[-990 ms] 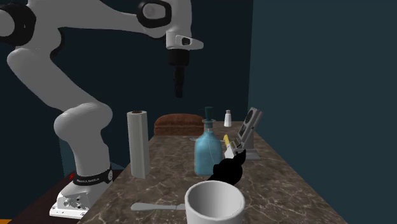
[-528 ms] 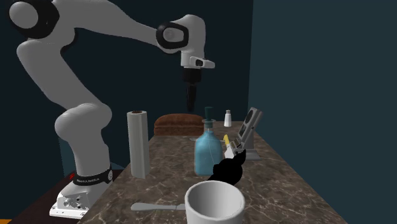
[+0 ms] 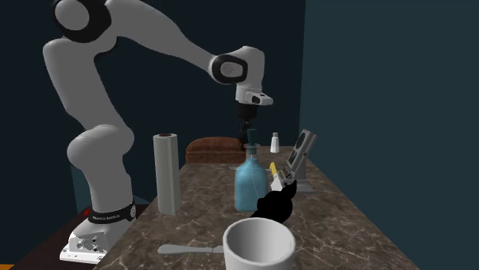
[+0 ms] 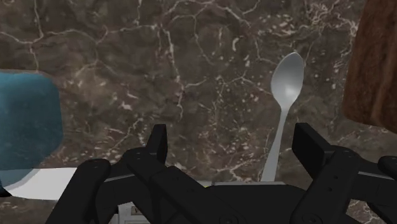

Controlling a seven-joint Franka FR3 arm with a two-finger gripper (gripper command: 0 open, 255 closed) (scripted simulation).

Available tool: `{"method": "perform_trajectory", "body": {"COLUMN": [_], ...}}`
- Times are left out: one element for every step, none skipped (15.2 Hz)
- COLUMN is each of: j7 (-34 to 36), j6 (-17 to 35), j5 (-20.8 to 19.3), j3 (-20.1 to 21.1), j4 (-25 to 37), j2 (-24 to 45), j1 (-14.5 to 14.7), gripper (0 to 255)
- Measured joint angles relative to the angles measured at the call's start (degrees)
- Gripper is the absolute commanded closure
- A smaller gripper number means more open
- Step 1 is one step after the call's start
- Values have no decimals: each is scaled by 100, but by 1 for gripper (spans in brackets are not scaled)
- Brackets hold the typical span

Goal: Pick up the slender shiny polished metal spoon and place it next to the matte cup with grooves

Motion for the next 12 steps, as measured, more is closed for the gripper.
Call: {"method": "perform_trajectory", "body": {"j7": [69, 157, 224, 320, 409, 482, 571, 628, 674, 712, 734, 731], "j6": [89, 176, 300, 441, 489, 575, 676, 789, 826, 921, 994, 1064], "j5": [42, 91, 137, 182, 221, 252, 286, 329, 351, 365, 372, 378], "j3": [32, 78, 114, 168, 208, 240, 282, 310, 324, 343, 356, 359], "j4": [134, 233, 284, 369, 488, 622, 735, 769, 895, 942, 955, 937], "j2": [233, 424, 608, 836, 1010, 1231, 1446, 1599, 1768, 1909, 1995, 2047], "j1": [16, 46, 70, 106, 137, 161, 195, 222, 235, 255, 270, 274], "gripper": [0, 0, 0, 0, 0, 0, 0, 0, 0, 0, 0, 0]}}
